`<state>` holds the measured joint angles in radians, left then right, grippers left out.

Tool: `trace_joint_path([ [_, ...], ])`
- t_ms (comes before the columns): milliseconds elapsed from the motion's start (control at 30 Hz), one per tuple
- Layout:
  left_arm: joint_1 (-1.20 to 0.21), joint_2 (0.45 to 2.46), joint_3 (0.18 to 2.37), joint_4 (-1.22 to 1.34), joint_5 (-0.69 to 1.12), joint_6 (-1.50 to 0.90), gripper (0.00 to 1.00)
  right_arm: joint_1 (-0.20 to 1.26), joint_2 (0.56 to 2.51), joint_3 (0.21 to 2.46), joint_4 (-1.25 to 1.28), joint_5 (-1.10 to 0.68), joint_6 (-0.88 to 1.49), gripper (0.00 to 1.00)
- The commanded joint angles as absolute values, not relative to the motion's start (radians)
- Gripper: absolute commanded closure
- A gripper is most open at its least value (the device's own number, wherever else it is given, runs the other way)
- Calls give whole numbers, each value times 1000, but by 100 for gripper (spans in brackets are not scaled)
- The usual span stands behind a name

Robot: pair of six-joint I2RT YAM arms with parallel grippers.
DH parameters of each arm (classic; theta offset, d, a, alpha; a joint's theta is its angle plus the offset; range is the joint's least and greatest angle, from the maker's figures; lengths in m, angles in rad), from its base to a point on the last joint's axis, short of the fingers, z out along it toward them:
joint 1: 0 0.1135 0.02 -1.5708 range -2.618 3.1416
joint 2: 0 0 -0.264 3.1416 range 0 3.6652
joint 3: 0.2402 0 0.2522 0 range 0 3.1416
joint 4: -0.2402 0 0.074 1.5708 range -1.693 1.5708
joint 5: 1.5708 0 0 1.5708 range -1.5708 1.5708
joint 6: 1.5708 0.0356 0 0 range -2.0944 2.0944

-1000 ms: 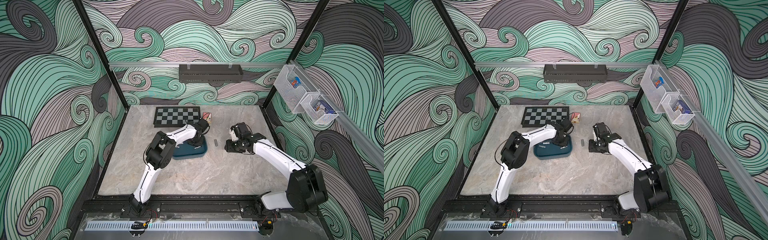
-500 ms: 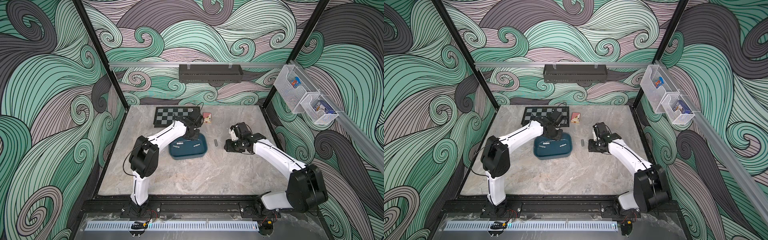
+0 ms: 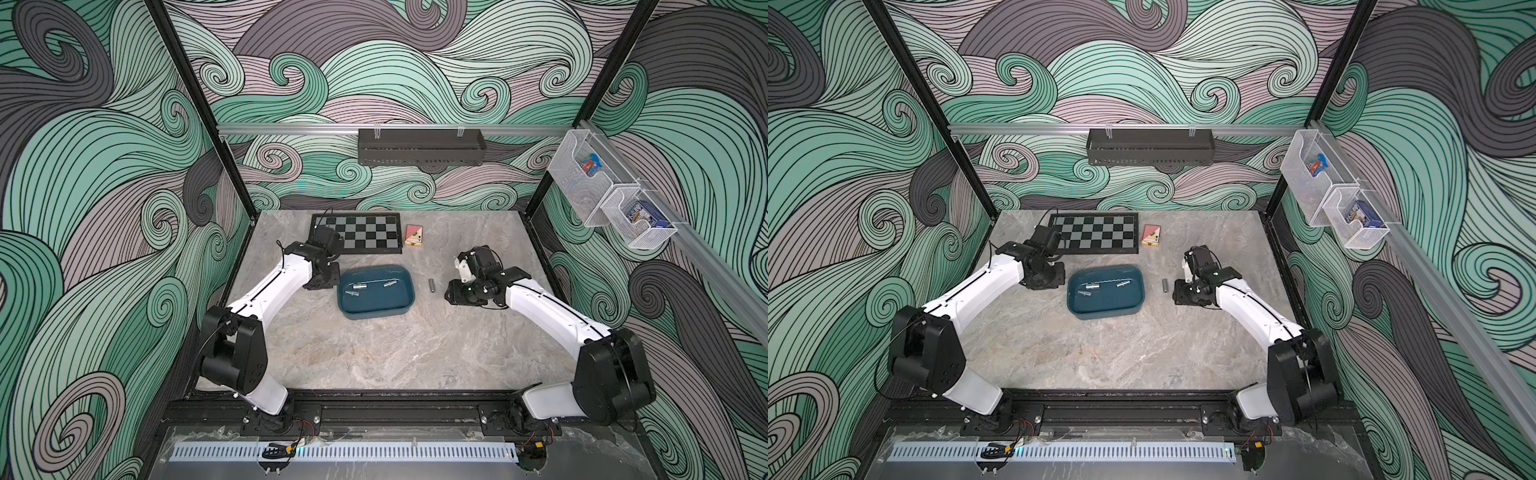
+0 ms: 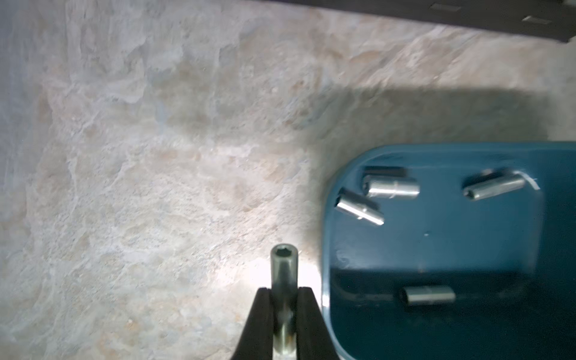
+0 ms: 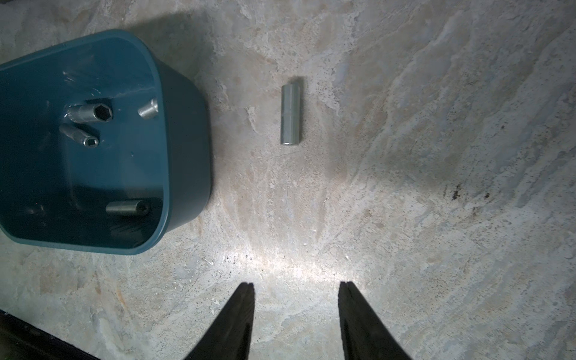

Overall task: Take out the socket from the storage box
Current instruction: Place the socket head at the center of the board.

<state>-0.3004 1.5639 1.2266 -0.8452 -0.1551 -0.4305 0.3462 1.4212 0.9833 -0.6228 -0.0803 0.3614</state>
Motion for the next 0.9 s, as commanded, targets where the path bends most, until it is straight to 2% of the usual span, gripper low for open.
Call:
trace_joint_path([
  [0,-259,1558,1172,-856,-172,-452,100,358,1411,970,-607,-115,369,52],
  [467,-230,1761,1155,-770,-109,-496,100,363,1410,957,-589,-133,374,51],
  [867,-231,1848,1116,-701,-110,-528,99,364,1408,951,-585,-137,373,51],
])
